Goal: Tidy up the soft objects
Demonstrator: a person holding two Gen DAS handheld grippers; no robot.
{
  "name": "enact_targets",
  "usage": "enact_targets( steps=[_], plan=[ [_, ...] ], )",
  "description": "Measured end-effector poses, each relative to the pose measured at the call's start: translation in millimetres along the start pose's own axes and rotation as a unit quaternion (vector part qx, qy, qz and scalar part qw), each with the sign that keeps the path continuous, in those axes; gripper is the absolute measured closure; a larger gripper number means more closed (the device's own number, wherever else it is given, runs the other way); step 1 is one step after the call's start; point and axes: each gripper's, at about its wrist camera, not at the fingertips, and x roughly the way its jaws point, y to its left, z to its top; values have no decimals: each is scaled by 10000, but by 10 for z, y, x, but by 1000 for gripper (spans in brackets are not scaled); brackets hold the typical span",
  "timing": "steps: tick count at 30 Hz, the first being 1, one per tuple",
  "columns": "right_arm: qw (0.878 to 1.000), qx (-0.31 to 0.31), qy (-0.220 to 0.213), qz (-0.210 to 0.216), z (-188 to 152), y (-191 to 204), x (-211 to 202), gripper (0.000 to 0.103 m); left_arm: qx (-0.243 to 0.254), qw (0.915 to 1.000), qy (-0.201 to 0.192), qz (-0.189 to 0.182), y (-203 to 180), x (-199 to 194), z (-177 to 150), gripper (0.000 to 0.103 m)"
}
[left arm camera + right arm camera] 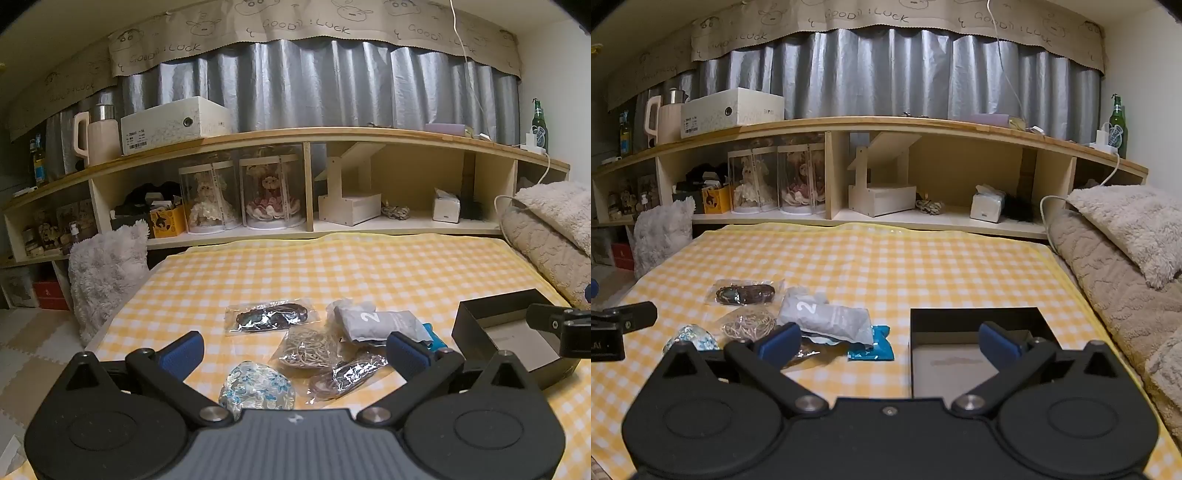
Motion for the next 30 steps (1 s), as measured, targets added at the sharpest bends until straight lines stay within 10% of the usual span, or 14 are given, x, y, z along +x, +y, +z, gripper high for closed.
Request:
enact_targets(
  steps=[30],
  plan=[
    [10000, -10, 22, -6, -9, 6, 5, 0, -7, 10000, 14, 9, 10, 44, -24, 0]
  ],
)
